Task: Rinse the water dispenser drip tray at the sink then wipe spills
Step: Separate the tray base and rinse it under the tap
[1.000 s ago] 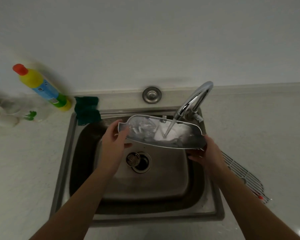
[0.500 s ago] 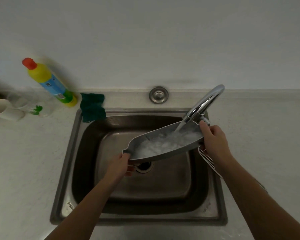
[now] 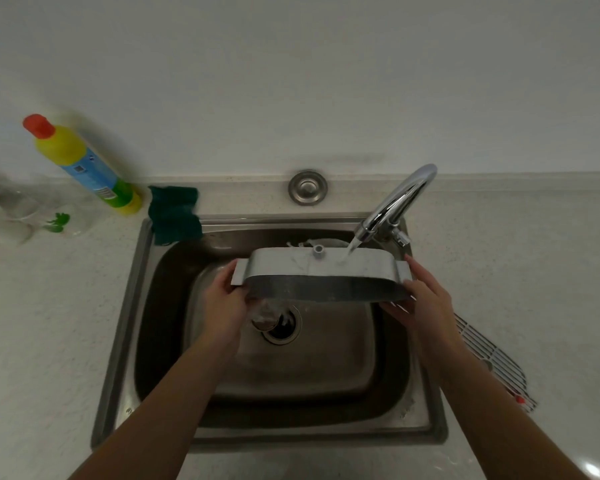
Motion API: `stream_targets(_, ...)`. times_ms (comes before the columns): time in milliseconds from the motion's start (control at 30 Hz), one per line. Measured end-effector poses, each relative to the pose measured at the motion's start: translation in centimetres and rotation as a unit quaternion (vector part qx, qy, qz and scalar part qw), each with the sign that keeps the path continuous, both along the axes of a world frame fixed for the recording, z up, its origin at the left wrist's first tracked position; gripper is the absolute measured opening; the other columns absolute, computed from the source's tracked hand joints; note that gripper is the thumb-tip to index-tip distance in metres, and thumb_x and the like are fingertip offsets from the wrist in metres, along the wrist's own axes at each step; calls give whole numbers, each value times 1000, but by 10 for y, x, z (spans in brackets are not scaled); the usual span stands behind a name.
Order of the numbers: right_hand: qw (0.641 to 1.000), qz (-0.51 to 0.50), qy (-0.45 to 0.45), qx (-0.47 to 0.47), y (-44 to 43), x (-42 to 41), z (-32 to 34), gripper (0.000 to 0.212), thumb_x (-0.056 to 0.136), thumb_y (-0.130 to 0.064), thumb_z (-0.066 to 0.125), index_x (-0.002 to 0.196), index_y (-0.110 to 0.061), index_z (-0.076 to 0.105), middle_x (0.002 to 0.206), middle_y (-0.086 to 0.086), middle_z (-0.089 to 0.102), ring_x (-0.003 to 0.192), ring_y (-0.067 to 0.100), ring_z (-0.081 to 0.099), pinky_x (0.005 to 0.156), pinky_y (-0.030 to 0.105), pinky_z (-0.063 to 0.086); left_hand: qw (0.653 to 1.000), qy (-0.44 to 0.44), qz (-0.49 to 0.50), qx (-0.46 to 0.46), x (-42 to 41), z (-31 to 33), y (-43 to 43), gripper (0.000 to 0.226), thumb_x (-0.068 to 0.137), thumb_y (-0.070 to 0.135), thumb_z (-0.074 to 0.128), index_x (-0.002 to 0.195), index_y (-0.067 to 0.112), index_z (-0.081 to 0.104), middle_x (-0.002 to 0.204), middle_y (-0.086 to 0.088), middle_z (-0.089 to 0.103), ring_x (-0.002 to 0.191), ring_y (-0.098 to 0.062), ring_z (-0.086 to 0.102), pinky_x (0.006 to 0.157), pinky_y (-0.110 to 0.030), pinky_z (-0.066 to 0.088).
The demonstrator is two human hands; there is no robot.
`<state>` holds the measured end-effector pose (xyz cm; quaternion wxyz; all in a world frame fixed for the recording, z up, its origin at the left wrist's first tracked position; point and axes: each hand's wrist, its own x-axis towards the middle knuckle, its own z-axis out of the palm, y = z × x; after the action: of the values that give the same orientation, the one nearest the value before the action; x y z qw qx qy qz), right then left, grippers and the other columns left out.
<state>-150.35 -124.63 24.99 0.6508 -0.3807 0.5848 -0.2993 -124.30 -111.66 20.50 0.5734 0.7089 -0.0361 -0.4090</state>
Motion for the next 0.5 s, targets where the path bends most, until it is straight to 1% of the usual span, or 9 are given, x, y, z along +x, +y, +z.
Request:
stream_targets(100,999,-25,2,30,-9,1,-7,41,102,-6,48,134,-27,62,133,5,63,120,29,63,90,45,62,999,-19,-28,-29,1,9,7,47,98,0,60,136,28,64,119,10,72,108,-5,71,80,-26,62)
stream_targets(167,998,-45,14,38,-16,4,-6,35,101,-6,50,131,-18,63,130,11,65,116,32,67,89,45,62,996,-13,-65,-61,1,13,14,48,98,-2,58,140,21,61,127,9,71,117,-8,68,89,-28,61)
stream_targets(233,998,-49,30,27,-20,8,-2,27,100,-6,52,120,-19,67,125,13,68,113,31,69,86,42,62,993,1,-91,-71,-2,14,21,48,101,-4,51,145,16,56,133,7,68,121,-10,66,92,-28,59)
stream_targets(267,998,-43,34,14,-22,10,1,26,100,-7,52,116,-20,68,123,12,69,112,30,69,85,40,62,994,10,-90,-64,-3,13,23,47,103,-3,49,146,16,55,133,4,68,120,-12,67,91,-27,60)
stream_targets(300,999,-34,37,-2,-23,12,4,27,101,-9,52,117,-22,69,122,11,69,112,29,69,86,40,62,995,13,-84,-48,-4,11,24,45,105,0,48,145,18,55,133,1,68,118,-13,68,88,-27,61)
stream_targets(367,998,-16,38,-40,-22,17,13,31,102,-13,51,127,-24,67,124,7,68,114,27,68,93,44,60,998,21,-64,-21,-9,6,25,36,107,8,51,140,19,60,131,-6,68,116,-17,69,84,-29,61)
stream_targets(433,997,-1,42,-68,-21,19,22,35,104,-16,50,134,-26,65,125,3,69,115,23,67,98,46,57,996,85,-17,-20,-16,1,23,33,108,14,50,138,18,63,129,-8,70,116,-22,69,88,-35,60)
stream_targets(500,995,14,44,-91,-18,19,27,36,104,-16,52,135,-28,65,123,-4,72,112,15,69,98,42,57,993,117,16,-19,-20,-5,19,33,108,11,49,136,15,64,129,-9,70,112,-20,71,89,-33,60)
